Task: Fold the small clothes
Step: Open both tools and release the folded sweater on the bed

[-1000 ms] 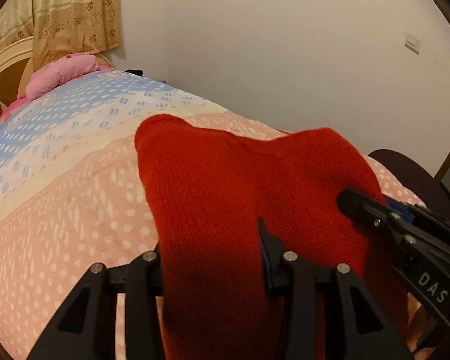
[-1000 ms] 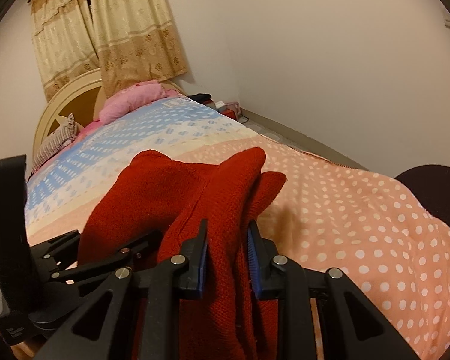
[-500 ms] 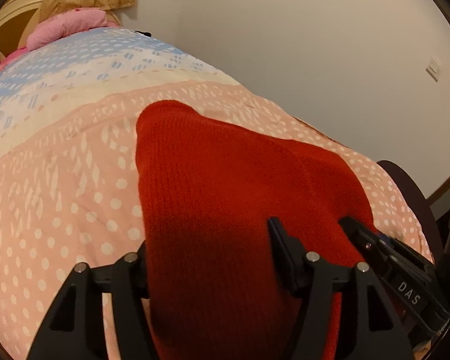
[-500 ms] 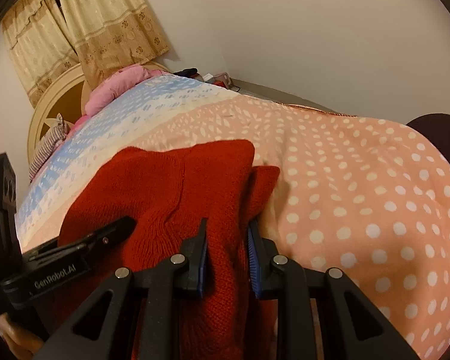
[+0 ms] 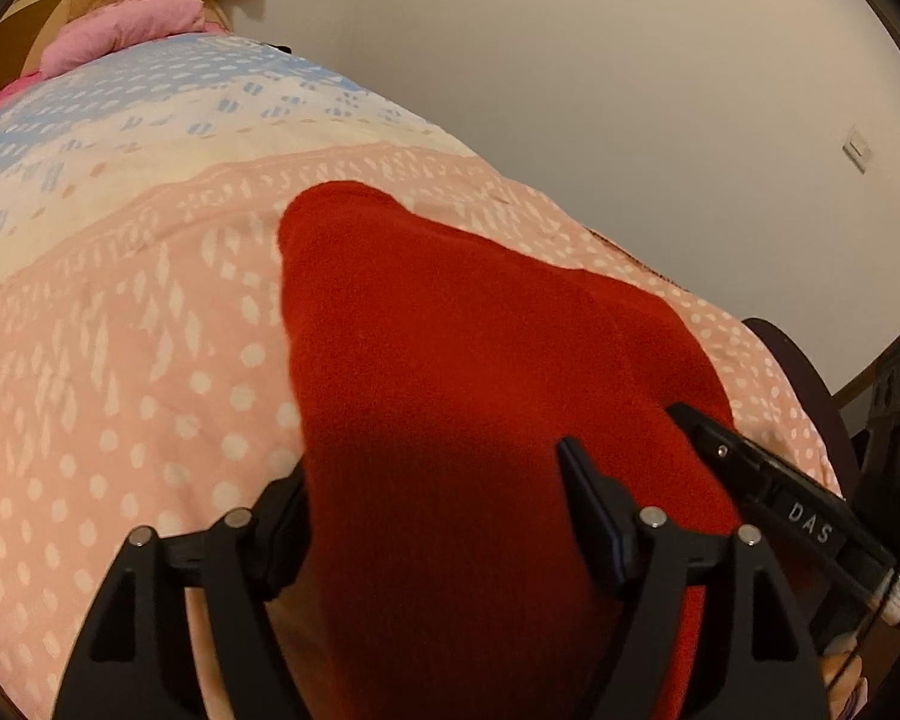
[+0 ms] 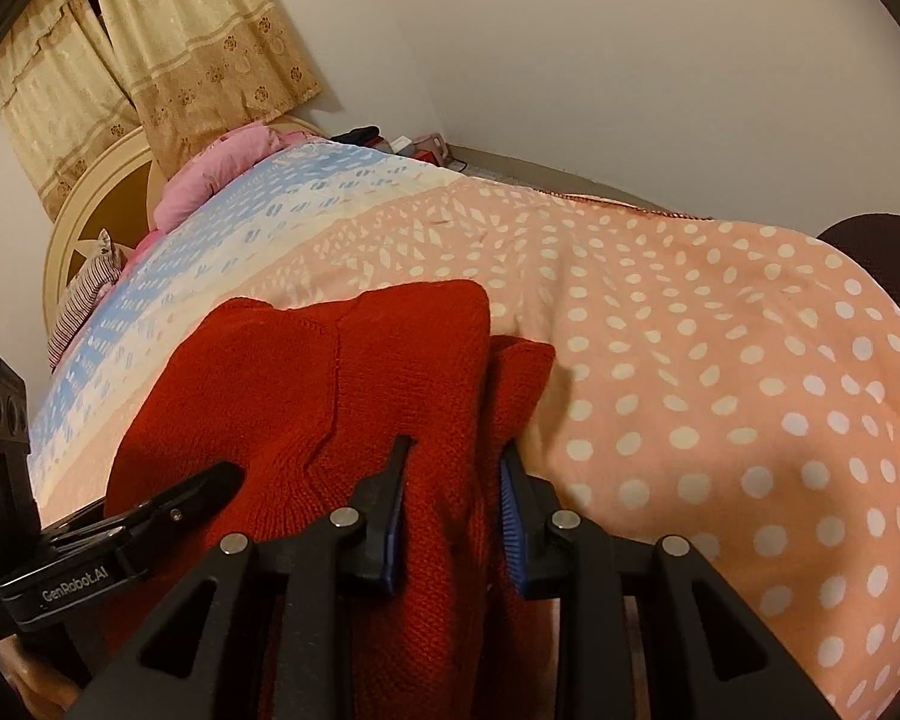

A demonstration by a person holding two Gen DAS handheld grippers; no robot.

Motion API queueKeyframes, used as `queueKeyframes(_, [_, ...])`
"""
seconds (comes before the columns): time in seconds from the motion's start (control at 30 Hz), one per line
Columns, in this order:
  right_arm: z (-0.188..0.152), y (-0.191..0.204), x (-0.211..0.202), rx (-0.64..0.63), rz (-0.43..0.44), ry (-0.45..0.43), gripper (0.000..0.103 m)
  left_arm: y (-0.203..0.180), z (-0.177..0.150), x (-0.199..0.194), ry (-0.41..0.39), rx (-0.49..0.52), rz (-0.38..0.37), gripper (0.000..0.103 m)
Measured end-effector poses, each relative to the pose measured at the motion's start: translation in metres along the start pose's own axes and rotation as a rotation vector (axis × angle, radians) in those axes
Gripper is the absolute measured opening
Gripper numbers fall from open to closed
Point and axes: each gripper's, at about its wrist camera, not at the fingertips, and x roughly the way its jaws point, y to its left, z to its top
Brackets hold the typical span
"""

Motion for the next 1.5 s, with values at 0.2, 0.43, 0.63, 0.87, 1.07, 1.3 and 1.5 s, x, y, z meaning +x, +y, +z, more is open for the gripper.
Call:
queueKeyframes(0.2, [-0.007, -0.030, -0.017, 0.112, 0.053, 0.018, 0.068, 0.016, -0.019, -0.028, 0.017, -0.073, -0.064, 0.087])
queueKeyframes(0.43, [-0.035, -0.024, -0.091, 0.083, 0.117, -0.098, 0.068, 0.012, -0.043, -0.054, -0.006, -0.075, -0.076, 0.087])
queueKeyframes(0.63, [-0.063, 0.009, -0.103, -0.054, 0.050, -0.069, 0.051, 0.000, -0.064, -0.057, -0.007, -0.044, -0.023, 0.087])
queueKeyframes(0.87, [-0.093, -0.015, -0.078, 0.056, 0.078, 0.014, 0.047, -0.006, -0.079, -0.061, -0.033, -0.003, 0.044, 0.088])
queueKeyframes(1.07, [-0.105, -0.008, -0.087, 0.019, 0.017, 0.002, 0.047, -0.007, -0.099, -0.070, -0.020, 0.021, 0.058, 0.088])
queueKeyframes(1.3, [-0.126, 0.005, -0.118, -0.038, -0.032, -0.031, 0.050, -0.010, -0.112, -0.091, -0.029, 0.045, 0.081, 0.086])
queueKeyframes(1.5, [-0.136, 0.011, -0.147, -0.071, -0.086, -0.038, 0.055, -0.023, -0.133, -0.104, -0.029, 0.119, 0.133, 0.086])
